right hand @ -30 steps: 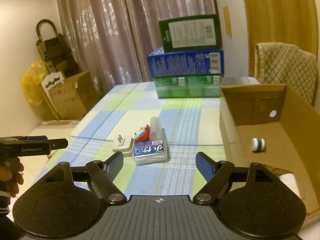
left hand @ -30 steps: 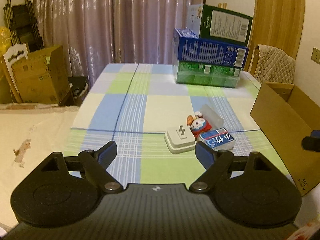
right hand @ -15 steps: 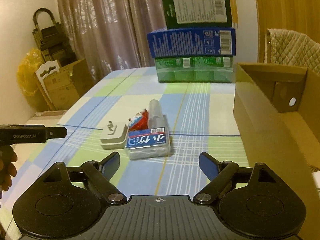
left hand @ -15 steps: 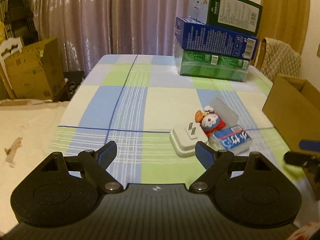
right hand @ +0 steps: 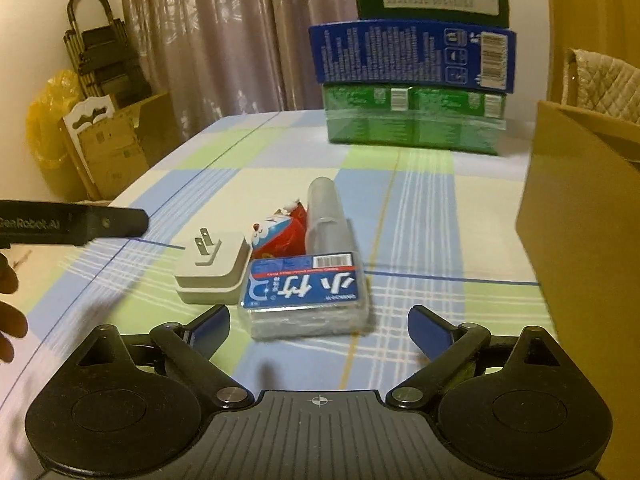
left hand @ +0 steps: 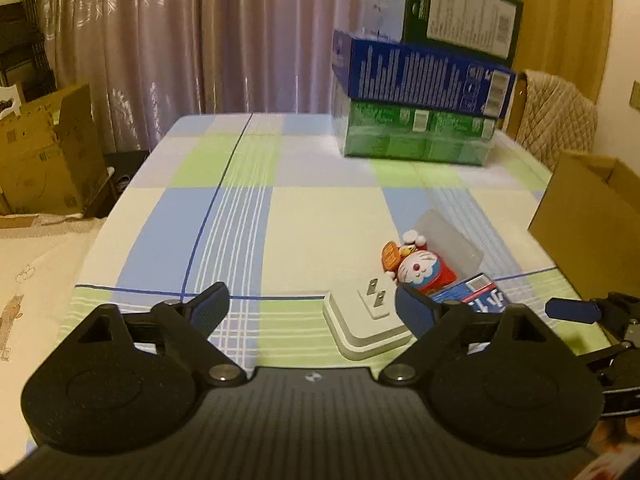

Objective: Organize rigid objects
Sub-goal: 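Grasp blue toothpick box with right tool while left tool approaches white plug adapter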

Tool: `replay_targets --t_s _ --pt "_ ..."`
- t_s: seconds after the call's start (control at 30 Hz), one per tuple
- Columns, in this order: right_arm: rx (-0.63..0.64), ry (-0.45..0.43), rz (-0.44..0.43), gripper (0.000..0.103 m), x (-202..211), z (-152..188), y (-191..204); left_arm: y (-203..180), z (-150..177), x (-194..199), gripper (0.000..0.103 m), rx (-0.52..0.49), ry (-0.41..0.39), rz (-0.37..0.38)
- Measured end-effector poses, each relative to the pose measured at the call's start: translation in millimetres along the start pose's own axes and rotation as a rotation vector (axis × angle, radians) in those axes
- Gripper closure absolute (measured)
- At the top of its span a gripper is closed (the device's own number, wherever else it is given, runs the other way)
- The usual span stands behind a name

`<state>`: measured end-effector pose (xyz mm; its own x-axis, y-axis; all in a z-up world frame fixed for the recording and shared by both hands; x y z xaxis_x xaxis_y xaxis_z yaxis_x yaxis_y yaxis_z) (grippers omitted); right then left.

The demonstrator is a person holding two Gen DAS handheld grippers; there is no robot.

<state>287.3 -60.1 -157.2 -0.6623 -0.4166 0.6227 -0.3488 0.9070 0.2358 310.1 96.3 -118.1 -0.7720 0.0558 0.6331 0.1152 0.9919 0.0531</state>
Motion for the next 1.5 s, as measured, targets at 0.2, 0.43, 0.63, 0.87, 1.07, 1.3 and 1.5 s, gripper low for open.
replay_targets --t_s 0.2,0.43,0.63,0.87,1.07,1.3,1.5 --pt "0.015 0.026 0.021 0.009 -24 2 6 3 1 -14 0.006 0.056 0.049 0.014" --pt "0.064 0.032 0.070 0.009 -47 3 7 5 6 -18 0.006 0.124 0.086 0.043" --pt "0.098 0.027 0.050 0.020 -50 1 8 -3 8 -20 0.006 0.103 0.087 0.062" --pt "0.093 -0.011 0.078 0.020 -22 1 -9 -20 10 -28 0.006 0.091 0.095 0.091" --pt "0.057 0.003 0.141 0.020 5 13 -36 -47 14 -43 0.006 0.000 0.108 0.079" --pt "0.040 0.031 0.127 0.020 10 25 -41 -48 20 -64 0.010 0.003 0.121 0.035" --pt "0.025 0.027 0.114 0.020 8 24 -42 -41 19 -71 0.017 0.001 0.115 0.000"
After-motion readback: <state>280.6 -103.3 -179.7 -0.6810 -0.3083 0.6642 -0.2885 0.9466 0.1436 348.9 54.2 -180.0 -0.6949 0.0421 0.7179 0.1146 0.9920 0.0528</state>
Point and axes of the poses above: each gripper's, at about its wrist camera, not at the fingertips, and x roughly against the way its jaws point, y to its left, z to its underside, the point moved 9 cm from there along -x, roughly the way its jaws point, and after that the axes turned 7 degrees about -x, right-handed, at the moved point
